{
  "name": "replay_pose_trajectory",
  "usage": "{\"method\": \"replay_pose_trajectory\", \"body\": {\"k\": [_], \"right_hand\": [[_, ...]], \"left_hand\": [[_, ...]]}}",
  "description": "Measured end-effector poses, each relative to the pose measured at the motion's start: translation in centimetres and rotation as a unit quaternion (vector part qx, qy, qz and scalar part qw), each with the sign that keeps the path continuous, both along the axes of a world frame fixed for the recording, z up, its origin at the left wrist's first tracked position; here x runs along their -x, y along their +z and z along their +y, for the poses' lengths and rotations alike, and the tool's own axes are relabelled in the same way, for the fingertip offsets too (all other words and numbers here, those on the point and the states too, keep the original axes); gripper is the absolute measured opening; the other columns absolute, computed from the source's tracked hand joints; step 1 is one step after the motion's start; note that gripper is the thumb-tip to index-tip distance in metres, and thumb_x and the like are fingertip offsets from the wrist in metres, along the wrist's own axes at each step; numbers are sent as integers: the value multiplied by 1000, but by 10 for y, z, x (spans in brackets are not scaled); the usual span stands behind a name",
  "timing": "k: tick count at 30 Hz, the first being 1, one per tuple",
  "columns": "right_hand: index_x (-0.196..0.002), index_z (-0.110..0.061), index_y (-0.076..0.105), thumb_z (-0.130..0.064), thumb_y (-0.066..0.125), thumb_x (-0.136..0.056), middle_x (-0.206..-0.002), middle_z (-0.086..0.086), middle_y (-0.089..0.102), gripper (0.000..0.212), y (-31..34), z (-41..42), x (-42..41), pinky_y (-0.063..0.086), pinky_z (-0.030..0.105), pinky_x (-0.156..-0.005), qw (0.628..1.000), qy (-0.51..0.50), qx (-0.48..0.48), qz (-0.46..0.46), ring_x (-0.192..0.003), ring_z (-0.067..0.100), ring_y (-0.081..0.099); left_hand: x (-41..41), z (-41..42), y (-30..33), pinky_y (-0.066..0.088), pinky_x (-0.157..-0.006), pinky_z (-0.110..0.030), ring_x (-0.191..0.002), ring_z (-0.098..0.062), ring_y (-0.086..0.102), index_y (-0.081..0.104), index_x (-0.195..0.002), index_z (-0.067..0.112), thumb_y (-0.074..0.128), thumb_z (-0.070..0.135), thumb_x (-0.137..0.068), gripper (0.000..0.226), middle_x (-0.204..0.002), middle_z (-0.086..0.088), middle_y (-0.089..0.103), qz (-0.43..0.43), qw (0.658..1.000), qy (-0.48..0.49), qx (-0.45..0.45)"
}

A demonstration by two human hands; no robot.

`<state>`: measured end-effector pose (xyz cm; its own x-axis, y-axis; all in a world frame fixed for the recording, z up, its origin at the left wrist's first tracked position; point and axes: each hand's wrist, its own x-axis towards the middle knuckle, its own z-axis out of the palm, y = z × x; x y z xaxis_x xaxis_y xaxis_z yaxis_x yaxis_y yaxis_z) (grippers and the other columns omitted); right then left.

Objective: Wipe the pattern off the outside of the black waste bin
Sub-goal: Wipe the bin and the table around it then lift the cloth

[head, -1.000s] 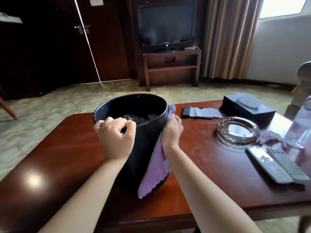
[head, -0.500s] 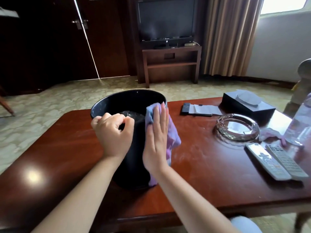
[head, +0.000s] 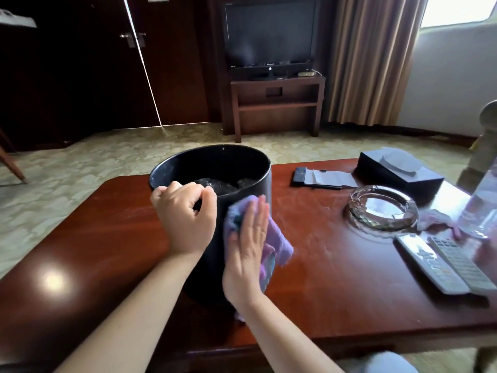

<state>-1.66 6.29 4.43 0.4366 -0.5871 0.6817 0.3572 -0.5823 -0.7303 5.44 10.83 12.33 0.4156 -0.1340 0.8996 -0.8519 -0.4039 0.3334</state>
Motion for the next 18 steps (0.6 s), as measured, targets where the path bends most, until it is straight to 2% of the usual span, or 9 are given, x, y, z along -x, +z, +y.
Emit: {"method": "replay_pose_trajectory", "body": {"k": [2,5,7,10,11,13,15,17,18], "right_hand": [[-149,-36,2,-33,28,-99,-155,-20,-9,56,11,-9,-7,-4,33,-118,992,-32,121,-12,-146,18,-5],[-149,-26,16,-34,22,-101,-156,-15,-3,49,26,-34,-16,4,38,-119,986,-58,153,-45,-146,19,0],[-147,-24,22,-34,23,-101,-154,-12,7,47,31,-52,-22,9,37,-118,994,-29,86,-58,-146,16,5],[-142,-27,29,-33,26,-99,-152,-7,26,44,43,-84,-30,15,28,-117,986,69,-141,-56,-141,7,22],[-140,-22,37,-36,28,-99,-147,-3,38,44,42,-93,-31,23,29,-115,970,97,-221,-14,-137,9,33],[-119,-21,58,-41,33,-100,-118,-2,63,38,28,-101,-21,42,26,-97,921,127,-352,107,-113,13,55],[-103,-21,61,-42,35,-98,-98,-4,64,34,-5,-99,-10,43,19,-78,871,108,-434,202,-90,7,55],[-104,-18,57,-34,30,-101,-112,5,62,32,-40,-93,1,39,26,-86,863,35,-383,328,-94,12,50],[-103,-18,57,-30,26,-101,-117,8,60,33,-57,-90,2,36,30,-93,867,-2,-357,348,-99,16,49]], "left_hand": [[-1,4,1,27,-68,-37,-52,-23,39,37,-48,16,38,19,-83,35,-46,4,38,-8,1000,-16,-12],[-1,6,0,24,-68,-34,-58,-22,43,53,-54,13,31,18,-83,37,-54,-1,56,-21,999,-35,-22],[-2,5,0,21,-68,-33,-60,-18,41,56,-57,14,29,19,-83,38,-56,-1,59,-15,999,-39,-13],[-2,4,-1,19,-69,-32,-59,-15,39,56,-56,13,28,18,-81,38,-55,1,57,-11,999,-48,-6],[-1,4,-1,19,-69,-31,-59,-15,39,56,-56,14,28,18,-81,38,-55,3,55,-9,999,-50,-2],[0,3,-1,19,-69,-30,-58,-13,38,55,-55,14,29,17,-80,36,-55,9,48,-9,998,-54,5],[0,2,1,20,-69,-30,-58,-14,37,55,-54,14,30,17,-79,35,-55,13,41,-17,999,-47,6],[0,2,1,21,-69,-31,-57,-15,37,54,-54,14,30,17,-78,34,-55,14,36,-25,999,-37,-4],[0,2,0,23,-68,-33,-57,-16,37,53,-54,14,30,17,-77,33,-55,14,34,-31,999,-33,-7]]}}
